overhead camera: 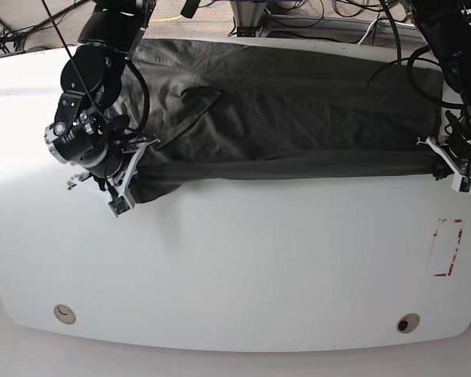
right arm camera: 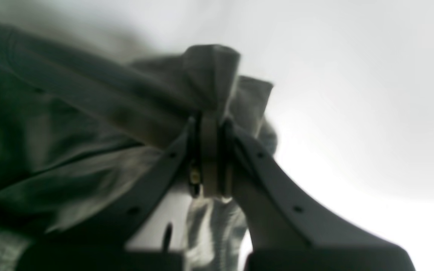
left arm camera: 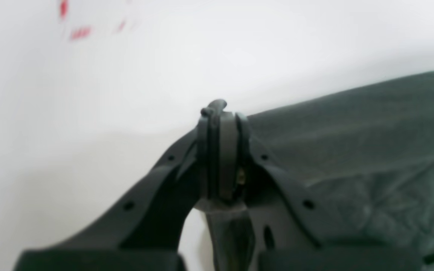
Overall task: Fold the T-shirt properly
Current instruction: 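Lift the hem with both grippers and fold it toward the collar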
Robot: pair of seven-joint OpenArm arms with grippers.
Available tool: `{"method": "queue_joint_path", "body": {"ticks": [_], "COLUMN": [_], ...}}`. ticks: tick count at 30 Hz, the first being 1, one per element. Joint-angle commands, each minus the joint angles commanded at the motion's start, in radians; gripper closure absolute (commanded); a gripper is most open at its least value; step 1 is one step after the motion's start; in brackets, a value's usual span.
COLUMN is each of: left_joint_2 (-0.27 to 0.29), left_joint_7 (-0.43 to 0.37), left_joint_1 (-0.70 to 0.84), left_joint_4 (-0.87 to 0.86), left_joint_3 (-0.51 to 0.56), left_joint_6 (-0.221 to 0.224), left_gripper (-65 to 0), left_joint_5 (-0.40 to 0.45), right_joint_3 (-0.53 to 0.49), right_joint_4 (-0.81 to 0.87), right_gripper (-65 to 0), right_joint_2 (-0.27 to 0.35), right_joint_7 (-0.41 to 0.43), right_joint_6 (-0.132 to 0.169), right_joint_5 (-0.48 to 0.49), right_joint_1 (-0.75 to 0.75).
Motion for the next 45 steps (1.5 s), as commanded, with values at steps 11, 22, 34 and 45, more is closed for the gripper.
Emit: {"method": "queue_joint_path", "body": {"ticks": [11,22,34,45], "left_joint_2": [0.003,0.008,0.002,0.005], "left_joint_7": [0.037,0.161,0.164,0.272], "left_joint_1": [0.196,0.224,0.276,0.276], "left_joint_4": [0.172,0.210,0.212,0.311], "left_joint_3": [-0.020,-0.029,-0.069,-0.078], "left_joint_6": [0.000,0.000,0.000,0.000], "left_gripper": [0.0,0.0,-0.1,-37.9], "left_joint_5": [0.002,0.006,0.008,-0.002], "right_joint_3": [0.153,0.169,0.244,0.285], "right_joint_4": [0.003,0.003,0.005,0.012], "right_gripper": [0.0,-3.2,-34.1,-40.1], "right_joint_2": [-0.040,-0.094,-0.086,-0.091], "right_joint_7": [-0.014,-0.012,-0.008,-0.009], "right_joint_6": [0.000,0.000,0.000,0.000], "right_joint_5": [0.262,0.361,0.457,0.459], "right_joint_1": [-0.241,-0.345,-0.411,-0.324]}}
